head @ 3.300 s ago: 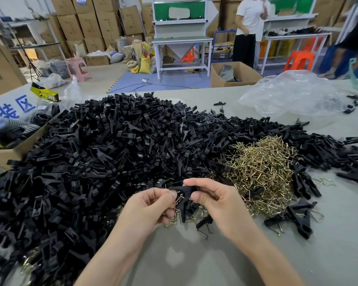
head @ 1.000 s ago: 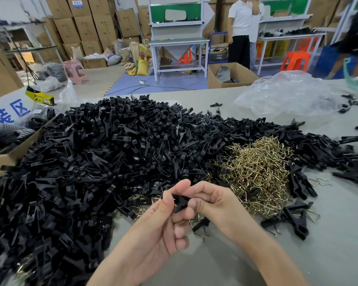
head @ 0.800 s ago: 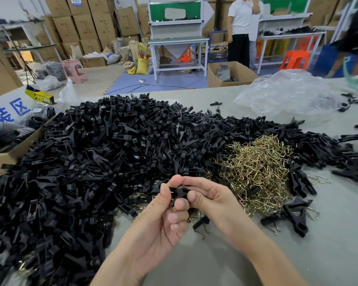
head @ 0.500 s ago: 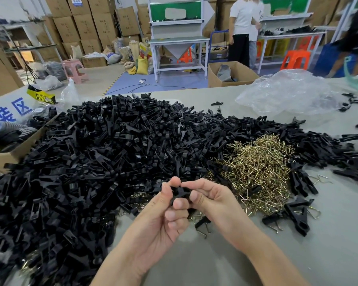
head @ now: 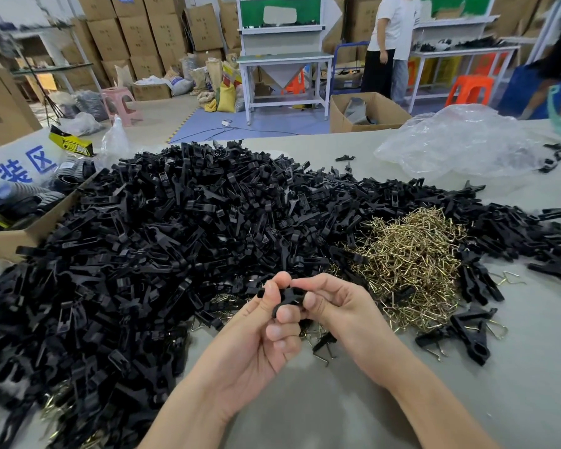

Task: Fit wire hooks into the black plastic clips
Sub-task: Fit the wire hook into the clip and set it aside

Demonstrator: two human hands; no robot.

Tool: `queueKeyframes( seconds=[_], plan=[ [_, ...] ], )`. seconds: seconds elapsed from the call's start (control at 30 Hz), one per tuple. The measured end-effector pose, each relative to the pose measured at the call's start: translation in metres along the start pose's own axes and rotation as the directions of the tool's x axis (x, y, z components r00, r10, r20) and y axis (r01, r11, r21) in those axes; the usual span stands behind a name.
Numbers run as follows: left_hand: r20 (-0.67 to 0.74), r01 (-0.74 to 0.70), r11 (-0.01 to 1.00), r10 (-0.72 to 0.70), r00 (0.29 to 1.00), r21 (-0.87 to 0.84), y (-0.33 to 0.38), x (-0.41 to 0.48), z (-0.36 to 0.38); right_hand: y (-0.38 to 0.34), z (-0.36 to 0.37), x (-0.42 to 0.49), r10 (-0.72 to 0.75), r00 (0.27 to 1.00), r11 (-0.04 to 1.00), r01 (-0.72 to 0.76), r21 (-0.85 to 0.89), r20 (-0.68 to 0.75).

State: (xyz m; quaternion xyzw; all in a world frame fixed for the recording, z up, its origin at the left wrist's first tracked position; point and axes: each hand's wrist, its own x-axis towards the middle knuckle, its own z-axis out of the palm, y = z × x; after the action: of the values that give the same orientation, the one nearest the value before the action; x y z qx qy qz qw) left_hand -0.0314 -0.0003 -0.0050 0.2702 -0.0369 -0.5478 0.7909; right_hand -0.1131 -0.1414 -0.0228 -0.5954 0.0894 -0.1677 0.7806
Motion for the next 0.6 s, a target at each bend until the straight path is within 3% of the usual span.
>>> queueKeyframes(
  seconds=[0.23, 0.3, 0.4, 0.5, 0.6],
  plan=[
    [0.009, -0.013, 0.997, 0.013, 1.000, -0.078, 0.002, 0.003, -0.003, 0.001, 0.001, -0.002, -0.028, 0.999, 0.999, 0.030, -0.041, 0.038],
    [-0.027, -0.053, 0.999, 0.053, 0.998, 0.007, 0.002, 0.004, -0.001, 0.001, 0.001, -0.002, -0.046, 0.999, 0.997, 0.048, -0.057, 0.028],
    [-0.128, -0.141, 0.952, 0.181, 0.975, 0.270, -0.004, 0.005, 0.004, -0.003, 0.001, -0.005, -0.065, 0.997, 0.995, 0.062, -0.077, -0.046],
    [-0.122, -0.294, 0.790, 0.418, 0.900, 0.538, -0.015, 0.002, 0.008, -0.007, -0.003, -0.011, -0.072, 0.989, 0.994, 0.061, -0.090, -0.127],
    [0.002, -0.380, 0.514, 0.593, 0.805, 0.769, -0.025, -0.004, 0.011, -0.010, -0.007, -0.022, -0.106, 0.981, 0.991, 0.090, -0.102, -0.161]
  ],
)
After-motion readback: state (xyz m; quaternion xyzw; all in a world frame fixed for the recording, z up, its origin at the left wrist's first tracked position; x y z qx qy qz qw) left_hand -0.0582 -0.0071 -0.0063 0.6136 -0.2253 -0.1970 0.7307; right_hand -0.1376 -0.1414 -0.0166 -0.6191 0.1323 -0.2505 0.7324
